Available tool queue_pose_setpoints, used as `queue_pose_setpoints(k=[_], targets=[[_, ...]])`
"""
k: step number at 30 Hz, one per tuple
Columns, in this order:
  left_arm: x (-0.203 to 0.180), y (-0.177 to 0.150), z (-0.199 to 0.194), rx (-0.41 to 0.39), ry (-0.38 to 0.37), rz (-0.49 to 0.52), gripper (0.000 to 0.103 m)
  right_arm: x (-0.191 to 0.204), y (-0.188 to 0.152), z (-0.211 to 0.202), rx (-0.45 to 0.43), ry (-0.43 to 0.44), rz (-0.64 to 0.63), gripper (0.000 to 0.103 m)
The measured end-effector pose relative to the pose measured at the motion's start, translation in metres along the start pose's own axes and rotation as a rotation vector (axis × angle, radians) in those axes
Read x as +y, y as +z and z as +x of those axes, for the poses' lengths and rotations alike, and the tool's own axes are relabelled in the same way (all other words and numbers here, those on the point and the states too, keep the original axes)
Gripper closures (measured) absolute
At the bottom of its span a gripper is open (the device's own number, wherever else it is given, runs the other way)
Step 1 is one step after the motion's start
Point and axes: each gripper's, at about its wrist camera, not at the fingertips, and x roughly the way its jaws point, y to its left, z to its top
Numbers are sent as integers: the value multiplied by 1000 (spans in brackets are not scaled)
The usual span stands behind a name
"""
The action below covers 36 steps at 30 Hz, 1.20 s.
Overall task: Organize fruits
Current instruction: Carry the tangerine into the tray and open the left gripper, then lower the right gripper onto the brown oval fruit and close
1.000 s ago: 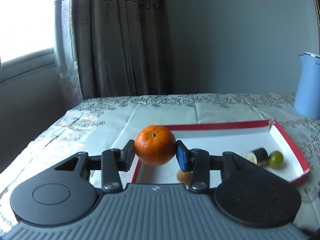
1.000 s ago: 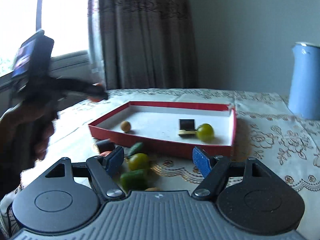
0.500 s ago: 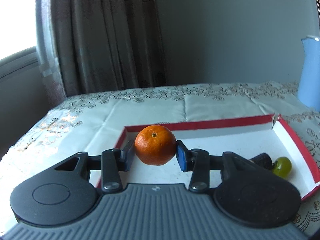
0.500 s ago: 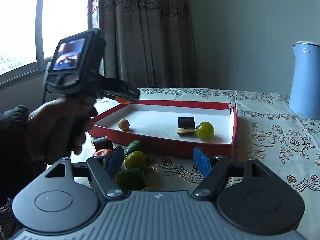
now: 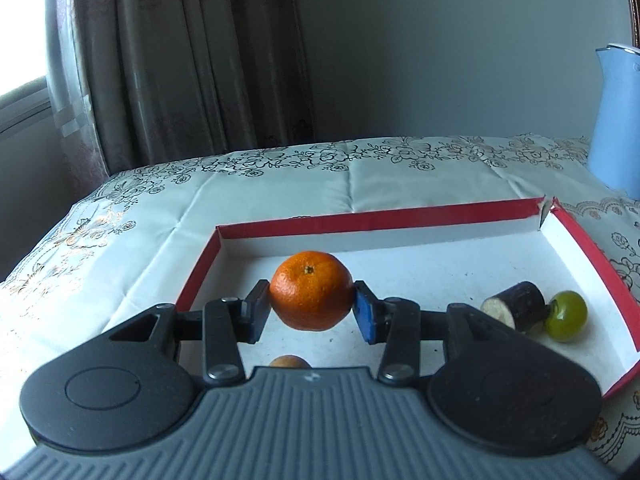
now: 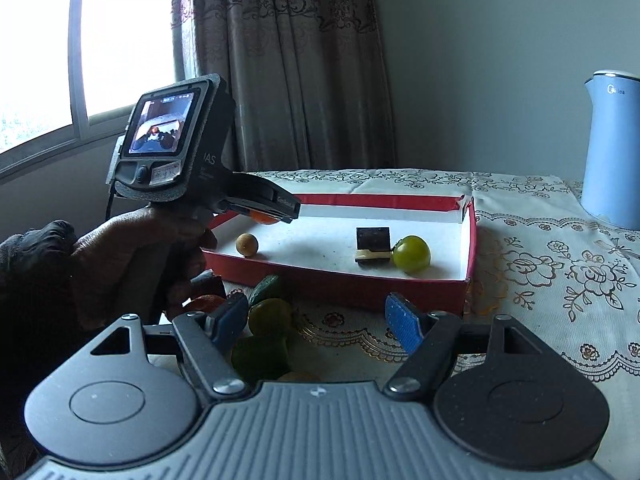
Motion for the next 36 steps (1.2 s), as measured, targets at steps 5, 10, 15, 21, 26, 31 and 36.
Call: queue_pose_setpoints(k=[5, 10, 15, 21, 26, 31, 36], targets=[[1, -1, -18, -47, 33, 20, 39, -2, 0, 0, -4, -4, 7, 28], [17, -9, -53, -85, 42, -6, 25, -4, 0, -3, -23, -5, 18, 28], [48, -35, -109, -136, 65, -53, 4, -6, 1, -10, -27, -7, 31, 28], [85, -80, -157, -175, 122, -96, 0, 9, -7, -20, 9, -1, -41, 28], [104, -110, -160, -155, 169, -138, 0, 24, -13, -12, 61, -21, -118, 28], [119, -125, -153, -111, 150, -211, 0, 30, -17, 6, 143, -40, -149, 35], [131, -130, -154, -108, 92, -258, 0, 38, -21, 10, 184, -28, -186, 55]])
